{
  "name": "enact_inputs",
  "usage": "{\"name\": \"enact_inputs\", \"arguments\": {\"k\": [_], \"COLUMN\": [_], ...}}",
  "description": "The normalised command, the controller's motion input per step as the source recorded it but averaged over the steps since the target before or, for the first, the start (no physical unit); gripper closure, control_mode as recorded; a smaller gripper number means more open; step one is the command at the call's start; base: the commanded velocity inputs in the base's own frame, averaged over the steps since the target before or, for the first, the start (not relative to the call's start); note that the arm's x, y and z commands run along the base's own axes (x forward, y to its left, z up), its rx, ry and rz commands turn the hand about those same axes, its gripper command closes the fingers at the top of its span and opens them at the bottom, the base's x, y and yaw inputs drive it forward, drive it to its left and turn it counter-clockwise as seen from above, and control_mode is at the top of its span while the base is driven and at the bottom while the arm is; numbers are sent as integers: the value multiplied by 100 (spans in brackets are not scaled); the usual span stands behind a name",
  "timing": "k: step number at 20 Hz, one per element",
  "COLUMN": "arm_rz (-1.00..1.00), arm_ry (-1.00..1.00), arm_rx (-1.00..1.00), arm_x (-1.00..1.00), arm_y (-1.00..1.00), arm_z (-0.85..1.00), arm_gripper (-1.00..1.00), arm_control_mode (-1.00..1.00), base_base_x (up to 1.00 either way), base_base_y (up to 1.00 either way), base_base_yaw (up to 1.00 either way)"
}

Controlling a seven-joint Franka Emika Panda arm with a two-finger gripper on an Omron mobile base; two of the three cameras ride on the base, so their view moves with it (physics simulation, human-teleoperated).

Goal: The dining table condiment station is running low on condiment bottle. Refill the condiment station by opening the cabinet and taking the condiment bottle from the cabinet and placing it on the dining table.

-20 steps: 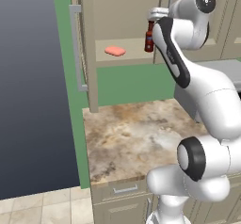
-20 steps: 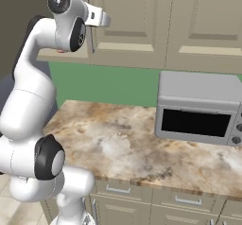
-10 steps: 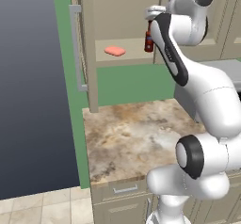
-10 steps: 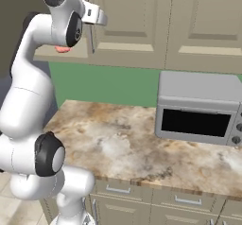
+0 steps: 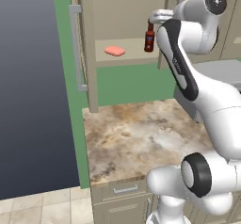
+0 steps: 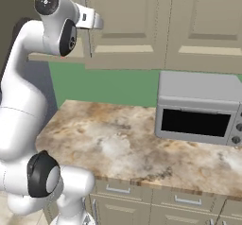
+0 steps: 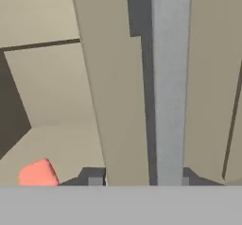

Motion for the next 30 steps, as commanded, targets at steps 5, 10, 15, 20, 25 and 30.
{"name": "enact_inputs", "arguments": {"k": [5, 10, 15, 20, 25, 30], "arm_rz": [14, 8, 2, 0, -3, -10], "arm_ry": [-22, -17, -7, 4, 3, 0], "arm_rx": [3, 17, 7, -6, -11, 0], "arm_x": [-96, -100, -92, -7, -21, -72], "arm_y": [-1, -37, -14, 0, 5, -14], "arm_z": [0, 2, 5, -20, -25, -1], "arm_gripper": [100, 100, 100, 100, -100, -100], "arm_control_mode": [-100, -100, -100, -100, -100, -100], "base_base_x": [0, 0, 0, 0, 0, 0], "base_base_y": [0, 0, 0, 0, 0, 0], "base_base_yaw": [0, 0, 0, 0, 0, 0]}}
